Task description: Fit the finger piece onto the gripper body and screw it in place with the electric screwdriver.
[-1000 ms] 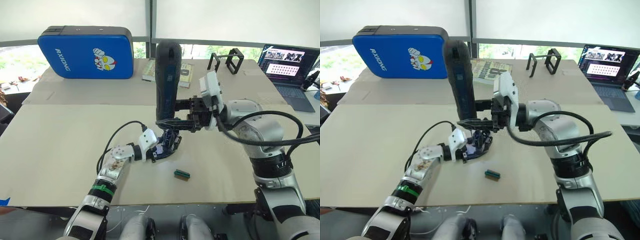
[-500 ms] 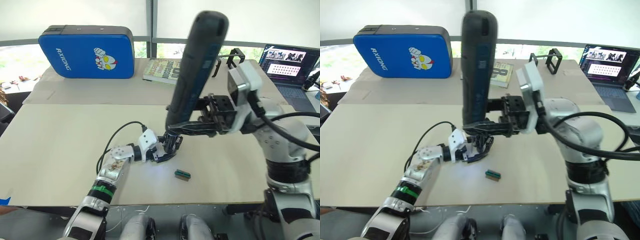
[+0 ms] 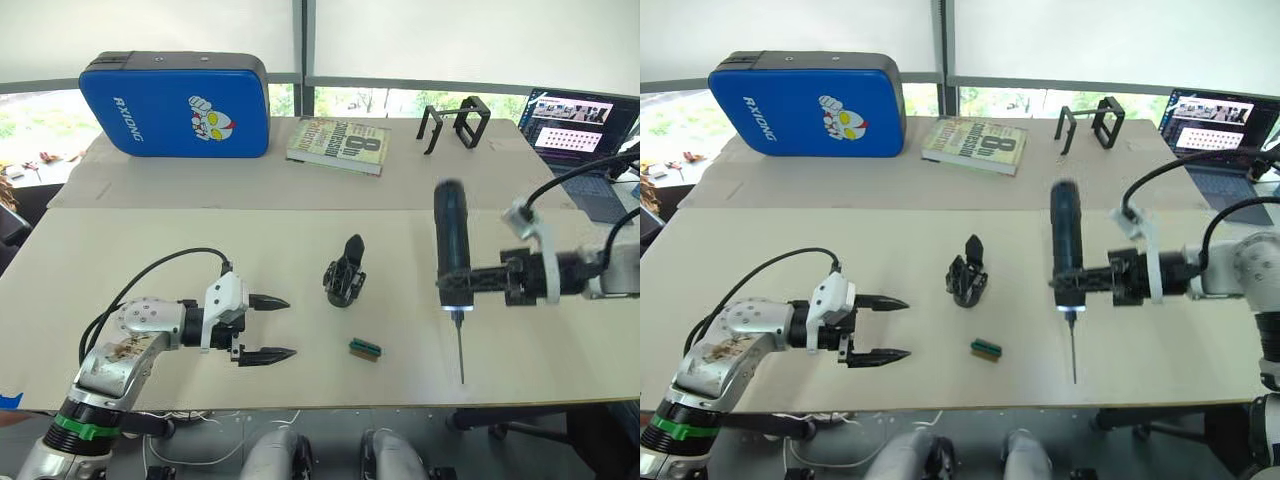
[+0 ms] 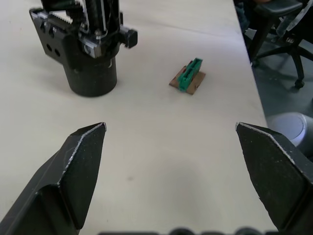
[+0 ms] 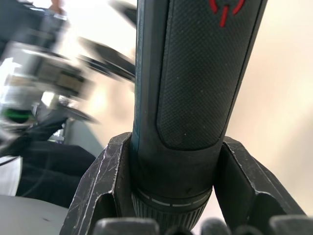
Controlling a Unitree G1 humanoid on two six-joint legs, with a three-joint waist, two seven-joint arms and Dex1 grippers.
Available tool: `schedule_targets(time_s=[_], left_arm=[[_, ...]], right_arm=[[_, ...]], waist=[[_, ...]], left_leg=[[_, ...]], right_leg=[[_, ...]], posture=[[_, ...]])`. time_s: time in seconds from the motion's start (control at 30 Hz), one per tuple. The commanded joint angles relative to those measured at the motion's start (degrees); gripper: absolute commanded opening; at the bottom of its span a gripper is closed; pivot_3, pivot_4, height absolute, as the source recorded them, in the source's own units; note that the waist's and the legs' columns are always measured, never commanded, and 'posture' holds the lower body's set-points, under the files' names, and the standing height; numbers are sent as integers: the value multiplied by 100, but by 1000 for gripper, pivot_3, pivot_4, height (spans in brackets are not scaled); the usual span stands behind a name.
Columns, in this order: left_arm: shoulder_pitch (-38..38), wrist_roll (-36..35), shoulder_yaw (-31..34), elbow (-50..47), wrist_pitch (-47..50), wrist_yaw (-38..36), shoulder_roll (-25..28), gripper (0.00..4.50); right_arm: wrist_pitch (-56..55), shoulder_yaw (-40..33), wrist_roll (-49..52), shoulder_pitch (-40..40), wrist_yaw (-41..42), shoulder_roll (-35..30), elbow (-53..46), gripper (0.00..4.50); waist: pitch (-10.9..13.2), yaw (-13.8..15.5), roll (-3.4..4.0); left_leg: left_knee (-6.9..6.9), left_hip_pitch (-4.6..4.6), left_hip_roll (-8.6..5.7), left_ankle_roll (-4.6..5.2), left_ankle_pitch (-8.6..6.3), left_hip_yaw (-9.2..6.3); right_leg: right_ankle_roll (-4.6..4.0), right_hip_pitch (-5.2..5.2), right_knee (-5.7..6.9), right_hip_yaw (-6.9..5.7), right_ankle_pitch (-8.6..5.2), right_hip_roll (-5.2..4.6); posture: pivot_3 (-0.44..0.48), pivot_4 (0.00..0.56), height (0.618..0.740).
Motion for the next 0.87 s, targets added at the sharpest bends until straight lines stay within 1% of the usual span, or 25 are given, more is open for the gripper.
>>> schedule_targets(time_s=[0.03, 0.07, 0.1, 0.17, 0.23, 0.27, 0.3, 0.33, 0.37, 0.43, 0.47, 0.5, 0.57, 0.6, 0.67, 0.7, 0.77, 0.8, 0.87], left_arm=[[-39, -132, 175, -174, 81, -5, 142, 4500], [-43, -132, 189, -162, 91, -6, 185, 4500], [-33, -170, 212, -175, 163, -22, 243, 4500], [2, -314, 282, -243, 346, -57, 342, 4500], [50, -496, 382, -330, 592, -65, 471, 4500], [81, -558, 427, -364, 684, -79, 548, 4500], [163, -703, 599, -400, 856, -171, 748, 4500], [238, -822, 761, -423, 980, -244, 920, 4500], [290, -912, 871, -442, 1066, -286, 1036, 4500], [623, -1203, 1519, -337, 1401, -637, 1606, 4500], [822, -1284, 1863, -238, 1520, -821, 1877, 4500], [964, -1341, 2091, -174, 1590, -935, 2055, 4500], [1257, -1330, 2471, 47, 1619, -1186, 2340, 4500], [1426, -1214, 2719, 284, 1500, -1310, 2453, 4500], [1599, -875, 3116, 818, 1144, -1280, 2567, 4500], [1629, -794, 3200, 951, 1062, -1246, 2588, 4500], [1620, -635, 3257, 1276, 731, -1198, 2501, 4500], [1604, -592, 3253, 1362, 629, -1184, 2464, 4500], [1547, -619, 3209, 1462, 634, -1185, 2437, 4500]], right_arm=[[-249, 342, -558, -213, 388, -5, 410, 1935], [-462, 484, -801, -218, 437, 58, 575, 1935], [-666, 495, -1076, -259, 238, 232, 877, 1935], [-957, 601, -1529, -316, 128, 418, 1274, 2971], [-1161, 745, -1746, -267, 540, 333, 1289, 3533], [-1239, 782, -1822, -247, 740, 267, 1260, 3931], [-1491, 764, -1906, -214, 1083, 41, 1145, 4277], [-1835, 758, -2044, -163, 1410, -176, 1038, 4480], [-2090, 756, -2160, -129, 1650, -316, 979, 4480], [-4485, 512, -2831, 403, 2556, -849, 1036, 4480], [-5416, 359, -3026, 617, 2992, -1061, 1192, 4480], [-6016, 247, -3146, 751, 3291, -1181, 1328, 4480], [-6526, 31, -3249, 823, 3588, -1267, 1830, 4480], [-6945, -56, -3285, 901, 3693, -1337, 2198, 4480], [-7805, -133, -3236, 1078, 3790, -1504, 2863, 4480], [-8057, -131, -3194, 1104, 3808, -1538, 3058, 4480], [-8249, -160, -3310, 911, 3808, -1456, 3500, 4480], [-8323, -139, -3344, 825, 3808, -1425, 3652, 4480], [-8155, -182, -3216, 749, 3808, -1340, 3713, 4480]], waist=[[4, -8, 8], [6, -11, 11], [6, -13, 11], [9, -32, 16], [16, -36, 26], [16, -36, 27], [17, -36, 29], [28, -35, 39], [36, -32, 51], [41, -25, 56], [42, -30, 57], [43, -38, 57], [45, -76, 62], [45, -110, 64], [51, -134, 74], [54, -136, 79], [53, -150, 83], [54, -157, 85], [54, -163, 86]], left_leg=[[0, 0, 1, 2, 3, 2], [0, 0, 2, 6, 6, 3], [0, 0, 4, 5, 9, 4], [2, 1, 6, 0, 10, 5], [1, 1, 2, -4, 8, 9], [1, 0, 1, -4, 8, 9], [1, 3, 3, -2, 9, 8], [2, 2, 3, -2, 9, 7], [2, -1, 2, -3, 9, 8], [2, -2, -2, -4, 8, 8], [2, 0, 1, -5, 7, 7], [0, 5, 1, -6, 7, 8], [-3, 14, 2, -8, 7, 10], [-3, 21, 3, -10, 8, 10], [-7, 26, 3, -21, 10, 15], [-10, 32, 2, -23, 9, 16], [-43, 67, -2, -30, 6, 25], [-50, 71, -2, -34, 6, 26], [-66, 71, 0, -43, 9, 26]], right_leg=[[0, 0, 4, -1, 0, 6], [0, 1, 7, -3, 0, 8], [0, 0, 7, -5, 0, 12], [1, 4, 7, -7, -1, 22], [7, 1, 8, -4, -4, 34], [10, 2, 7, -4, -6, 35], [11, 5, 7, -3, -7, 38], [12, 6, 7, -4, -8, 39], [14, 2, 5, -2, -9, 39], [30, 1, 5, 2, -20, 39], [44, 2, 5, 2, -31, 46], [82, 5, 4, 3, -59, 52], [82, 11, 7, 7, -67, 56], [82, 17, 7, 7, -68, 58], [78, 16, 8, 9, -69, 50], [77, 15, 8, 8, -70, 46], [68, 8, 5, 9, -74, 10], [61, 5, 7, 13, -72, 2], [47, -3, 6, 16, -68, -2]], posture=[[0, 150, 740], [0, 150, 740], [0, 150, 740], [0, 150, 740], [0, 150, 740], [0, 150, 740], [0, 150, 740], [0, 150, 740], [0, 150, 740], [0, 150, 740], [0, 150, 740], [0, 150, 740], [0, 150, 740], [0, 150, 740], [0, 150, 740], [0, 150, 740], [0, 150, 740], [0, 150, 740], [0, 150, 740]])
